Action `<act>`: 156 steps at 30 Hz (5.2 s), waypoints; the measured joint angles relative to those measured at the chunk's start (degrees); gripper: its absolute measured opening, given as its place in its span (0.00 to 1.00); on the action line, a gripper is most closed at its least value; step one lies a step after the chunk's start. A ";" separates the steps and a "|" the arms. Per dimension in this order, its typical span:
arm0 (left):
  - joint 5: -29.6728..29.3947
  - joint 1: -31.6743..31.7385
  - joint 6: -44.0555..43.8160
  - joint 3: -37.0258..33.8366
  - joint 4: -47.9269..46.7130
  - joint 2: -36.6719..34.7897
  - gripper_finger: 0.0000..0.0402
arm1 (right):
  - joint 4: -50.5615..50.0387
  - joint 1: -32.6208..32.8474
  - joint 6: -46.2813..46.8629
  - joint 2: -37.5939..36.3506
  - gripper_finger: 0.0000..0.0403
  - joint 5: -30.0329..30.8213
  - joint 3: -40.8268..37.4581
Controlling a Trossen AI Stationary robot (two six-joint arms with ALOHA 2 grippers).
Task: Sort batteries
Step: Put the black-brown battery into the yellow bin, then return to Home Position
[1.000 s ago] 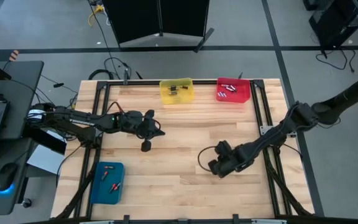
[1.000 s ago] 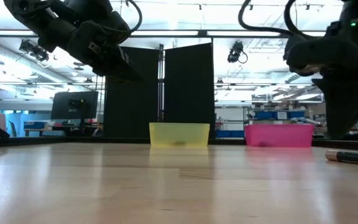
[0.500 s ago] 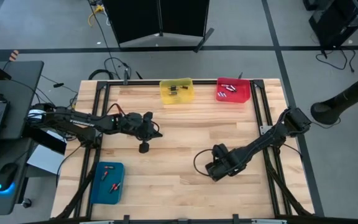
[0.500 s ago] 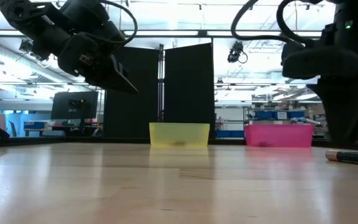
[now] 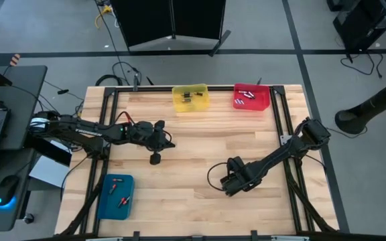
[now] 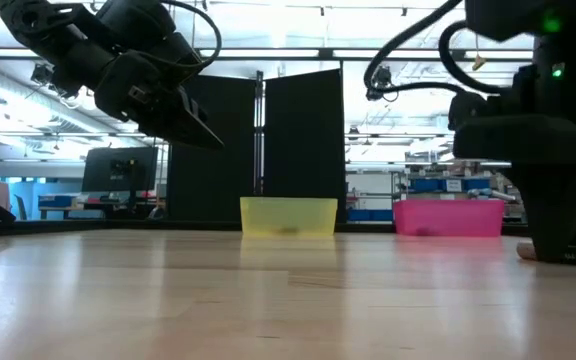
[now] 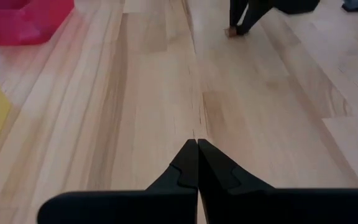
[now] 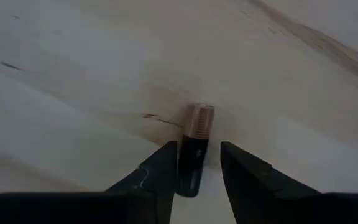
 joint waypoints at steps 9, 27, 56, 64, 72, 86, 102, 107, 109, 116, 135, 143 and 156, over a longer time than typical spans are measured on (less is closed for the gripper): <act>2.58 0.00 -1.02 -5.41 22.68 6.33 0.01 | 0.72 -2.25 -8.77 0.02 0.12 4.26 -0.02; 2.12 0.00 -3.67 -11.56 38.35 6.60 0.01 | 26.72 -34.77 -60.75 -6.30 0.13 8.49 -0.02; 0.46 0.00 -4.48 -11.56 38.05 6.56 0.01 | 5.62 -58.59 -93.19 20.18 0.12 1.03 45.50; 0.41 0.00 -4.72 -11.56 37.90 6.56 0.01 | 2.63 -61.40 -93.42 27.29 0.13 -3.58 50.50; 0.39 0.00 -4.74 -11.56 37.83 6.56 0.01 | 2.31 -63.08 -93.14 29.38 0.12 -6.09 50.73; 0.39 0.00 -4.97 -11.56 37.65 6.58 0.01 | 2.79 -63.90 -92.92 29.26 0.15 -9.42 49.92; 0.39 0.00 -5.11 -11.56 37.05 6.58 0.01 | 3.75 -63.90 -93.91 29.26 0.39 -9.16 50.08; 0.41 0.00 -5.07 -11.54 36.11 6.58 0.01 | 1.18 -63.46 -96.57 28.01 0.27 -8.30 52.23; 0.40 0.00 -5.05 -11.54 35.58 6.58 0.01 | 0.79 -62.47 -98.92 26.21 0.17 -7.41 52.31; 0.87 0.00 -4.46 -11.54 35.36 6.58 0.01 | 5.61 -57.59 -104.67 19.03 0.03 -6.36 47.59; 1.07 0.00 -3.89 -11.54 37.46 6.58 0.01 | 58.42 -43.90 -99.62 -8.88 0.01 -7.71 -4.03; 1.07 0.00 -2.54 -11.54 39.19 6.58 0.01 | 70.91 -36.39 -94.21 -21.14 0.01 -0.80 -22.71; 1.22 0.02 0.20 -11.54 40.64 6.58 0.01 | 79.02 -32.51 -92.53 -45.22 0.01 0.64 -45.06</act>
